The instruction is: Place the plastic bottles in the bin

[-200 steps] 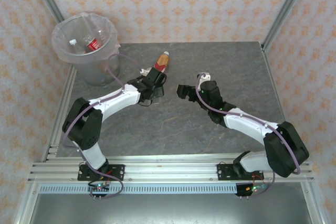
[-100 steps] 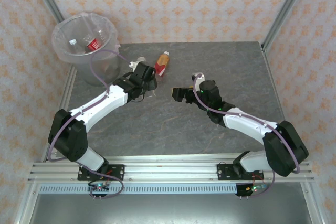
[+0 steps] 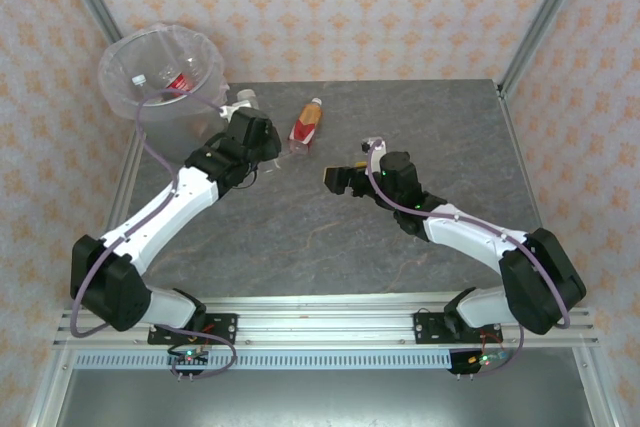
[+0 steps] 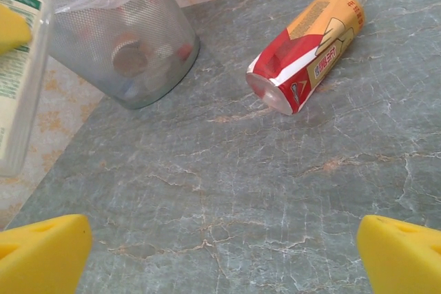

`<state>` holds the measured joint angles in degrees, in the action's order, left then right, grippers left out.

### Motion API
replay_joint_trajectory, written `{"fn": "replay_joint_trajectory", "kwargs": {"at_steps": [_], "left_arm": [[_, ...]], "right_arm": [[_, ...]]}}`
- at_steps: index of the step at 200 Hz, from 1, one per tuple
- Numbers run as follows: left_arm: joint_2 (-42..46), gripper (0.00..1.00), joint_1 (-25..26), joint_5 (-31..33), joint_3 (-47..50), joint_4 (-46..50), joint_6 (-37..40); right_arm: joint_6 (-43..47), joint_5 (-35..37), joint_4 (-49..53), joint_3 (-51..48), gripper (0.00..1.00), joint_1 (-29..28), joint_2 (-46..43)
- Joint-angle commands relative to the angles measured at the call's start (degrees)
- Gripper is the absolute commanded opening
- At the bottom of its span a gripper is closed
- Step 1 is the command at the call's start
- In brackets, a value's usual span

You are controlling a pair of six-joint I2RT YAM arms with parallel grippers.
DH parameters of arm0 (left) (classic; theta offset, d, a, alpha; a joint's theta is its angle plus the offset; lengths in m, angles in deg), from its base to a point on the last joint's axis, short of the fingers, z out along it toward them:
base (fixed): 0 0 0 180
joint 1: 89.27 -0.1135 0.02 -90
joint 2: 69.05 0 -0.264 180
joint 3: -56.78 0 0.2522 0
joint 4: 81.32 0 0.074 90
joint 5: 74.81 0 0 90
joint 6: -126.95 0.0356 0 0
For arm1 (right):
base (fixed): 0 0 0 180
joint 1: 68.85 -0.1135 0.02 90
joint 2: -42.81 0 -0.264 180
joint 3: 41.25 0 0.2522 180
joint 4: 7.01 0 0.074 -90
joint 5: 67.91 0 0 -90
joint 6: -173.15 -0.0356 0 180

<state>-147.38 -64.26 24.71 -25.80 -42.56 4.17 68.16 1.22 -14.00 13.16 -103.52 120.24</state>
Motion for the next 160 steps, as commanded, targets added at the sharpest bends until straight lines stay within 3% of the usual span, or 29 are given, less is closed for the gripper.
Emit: {"fn": "replay_joint_trajectory", "kwargs": {"at_steps": [1,55,160], "left_arm": [[2.5,0.54,-1.0,2.9,0.0,-0.8,1.8],[2.9,0.54,-3.3,2.5,-5.7,-0.3,7.6],[-1.1,0.54,-8.9,5.9,-19.9,-3.3,14.2]], "right_arm": [[-0.1,-1.4,-2.8,2.3,0.99,-0.7,0.0],[0.6,-0.1,-3.0,2.8,0.99,-1.8,-0.2],[-2.6,11.7,-3.4,0.0,0.99,-1.8,-2.8]]}}
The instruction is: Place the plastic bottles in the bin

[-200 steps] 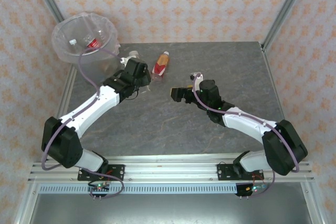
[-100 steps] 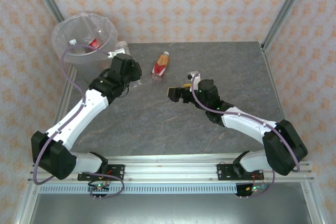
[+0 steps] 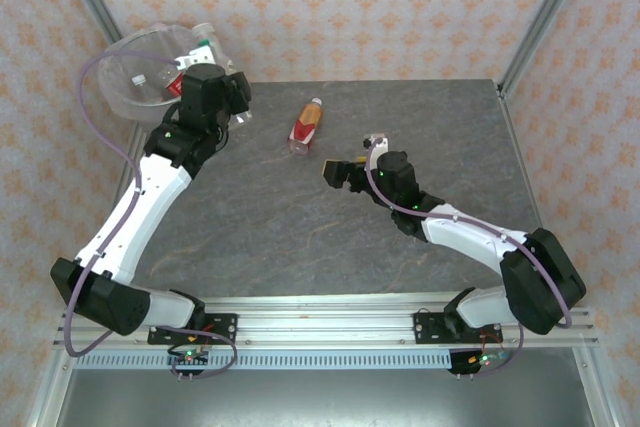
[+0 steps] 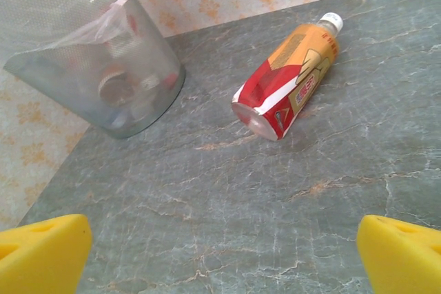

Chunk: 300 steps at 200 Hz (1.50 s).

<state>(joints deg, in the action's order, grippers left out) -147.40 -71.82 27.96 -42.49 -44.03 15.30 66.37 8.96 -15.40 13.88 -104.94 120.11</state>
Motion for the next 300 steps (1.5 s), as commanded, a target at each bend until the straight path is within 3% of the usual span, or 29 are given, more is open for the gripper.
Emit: {"fn": "replay_joint_trajectory", "kwargs": {"at_steps": [1,180,234,300], "left_arm": [[-1.2,0.54,-1.4,2.7,-3.3,-1.8,3.1],[-12.6,0.55,-21.0,-0.4,-21.9,1.8,3.3],[-17.6,0.55,-23.9,-0.2,-25.6,-2.7,13.3],[-29.6,0.54,-28.8,-7.0,-42.7,6.4,22.3]], "right_arm": [[-0.8,4.0,-2.0,-0.8,0.99,-0.4,-2.7],[1.9,8.3,-1.4,-5.0,0.99,-0.4,-7.0],[1.9,9.0,-0.1,-5.1,0.99,-0.4,-7.8],[2.2,10.4,0.5,-5.5,0.99,-0.5,-8.6]]}}
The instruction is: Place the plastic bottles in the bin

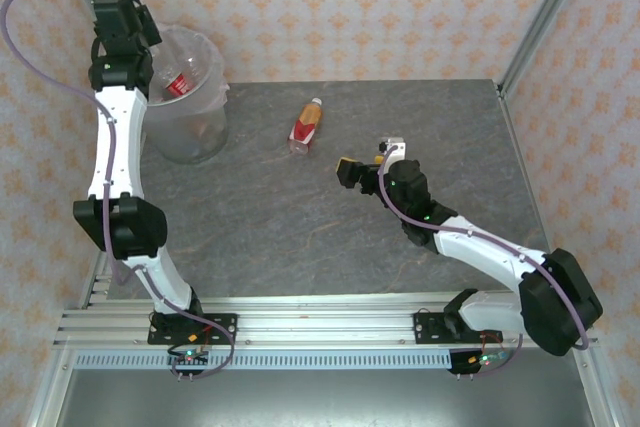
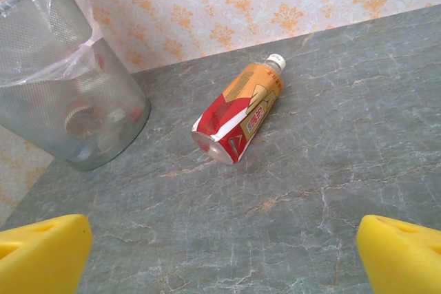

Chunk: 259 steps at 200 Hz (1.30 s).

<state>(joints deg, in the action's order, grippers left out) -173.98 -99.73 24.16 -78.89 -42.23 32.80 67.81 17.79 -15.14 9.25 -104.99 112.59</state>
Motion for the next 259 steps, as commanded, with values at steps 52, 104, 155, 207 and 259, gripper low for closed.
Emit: {"fn": "replay_joint_trajectory", "kwargs": {"at_steps": [52,104,155,207,259], "left_arm": [[-14.3,0.54,-2.4,-2.6,-16.6,9.9,8.9],[-19.9,0.64,-4.8,-2.9,-21.9,11.6,9.4],[-18.9,0.96,-5.2,-4.1,-23.4,12.7,7.7],[-15.0,1.00,-4.9,-11.9,-22.0,13.9,0.2],[-9.8,1.00,-1.6,-13.0,-15.7,13.0,-6.4]], "right_arm": [[1.5,2.0,1.2,-1.1,0.99,-0.3,-1.3],[1.6,2.6,1.2,-1.2,0.99,-0.3,-1.2],[1.7,2.6,1.6,-1.3,0.99,-0.4,-1.4],[1.3,2.5,1.5,-1.1,0.99,-0.3,-1.2],[0.9,2.2,1.6,-1.1,0.99,-0.3,-1.1]]}}
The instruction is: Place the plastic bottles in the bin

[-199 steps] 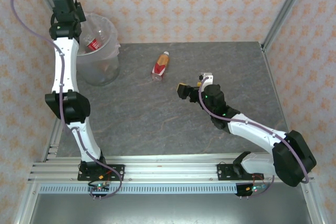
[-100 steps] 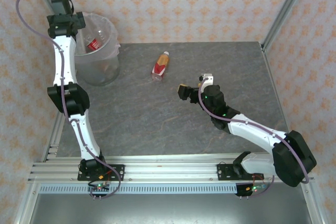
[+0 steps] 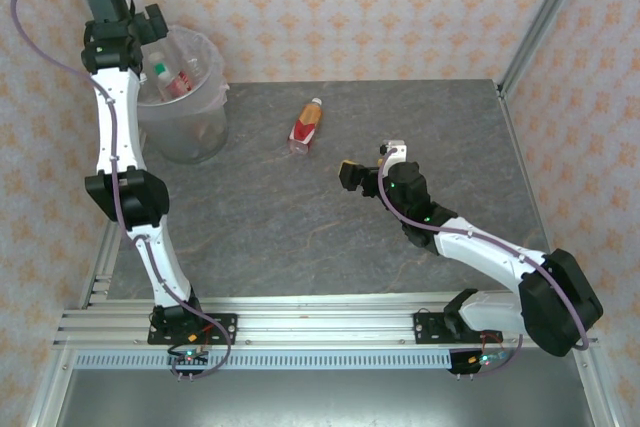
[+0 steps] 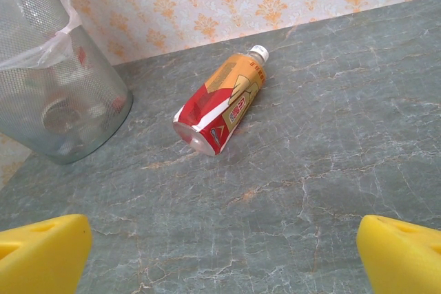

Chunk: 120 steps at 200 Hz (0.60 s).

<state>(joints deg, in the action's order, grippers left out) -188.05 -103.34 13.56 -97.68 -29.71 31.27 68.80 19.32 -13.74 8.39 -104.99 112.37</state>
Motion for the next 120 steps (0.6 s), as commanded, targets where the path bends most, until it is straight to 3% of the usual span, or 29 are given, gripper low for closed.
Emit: {"fn": "replay_joint_trajectory", "kwargs": {"at_steps": [1,90,120], "left_arm": [[4.4,1.00,2.1,-2.4,3.2,0.4,-5.0],[11.7,1.00,11.7,-5.4,11.8,-3.1,-11.8],[13.4,1.00,17.4,-0.9,14.1,-2.8,-11.8]], "right_arm": [[-0.1,0.6,0.2,-0.3,0.99,-0.3,-0.9],[-1.5,1.4,1.1,-0.9,0.99,-0.3,-0.9],[-2.3,4.4,1.6,-1.1,0.99,-0.3,-0.6]]}}
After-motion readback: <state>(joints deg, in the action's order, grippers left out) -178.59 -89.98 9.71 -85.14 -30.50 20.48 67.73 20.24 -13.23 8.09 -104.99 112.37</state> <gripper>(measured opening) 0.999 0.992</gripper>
